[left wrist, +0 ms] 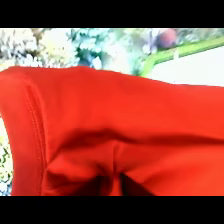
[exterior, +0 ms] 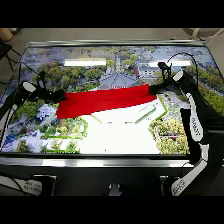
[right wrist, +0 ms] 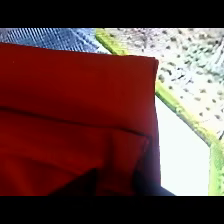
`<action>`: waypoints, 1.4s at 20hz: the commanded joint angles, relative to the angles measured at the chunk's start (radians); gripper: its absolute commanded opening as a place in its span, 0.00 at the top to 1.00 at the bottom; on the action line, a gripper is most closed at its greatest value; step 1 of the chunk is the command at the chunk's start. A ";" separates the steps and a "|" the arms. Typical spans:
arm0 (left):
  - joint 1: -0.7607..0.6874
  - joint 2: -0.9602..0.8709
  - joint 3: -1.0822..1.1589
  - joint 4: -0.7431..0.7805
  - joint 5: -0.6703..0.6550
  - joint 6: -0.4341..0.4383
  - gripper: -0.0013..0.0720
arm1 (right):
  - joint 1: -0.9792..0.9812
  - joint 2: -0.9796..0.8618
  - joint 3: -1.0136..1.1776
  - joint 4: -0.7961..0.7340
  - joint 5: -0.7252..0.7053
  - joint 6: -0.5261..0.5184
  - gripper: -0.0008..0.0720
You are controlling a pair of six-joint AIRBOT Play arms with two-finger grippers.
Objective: Fold the shirts.
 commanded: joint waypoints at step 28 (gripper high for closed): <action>-0.423 -0.103 0.115 -0.503 0.112 0.034 0.95 | 0.018 0.380 0.005 0.183 0.364 -0.114 0.96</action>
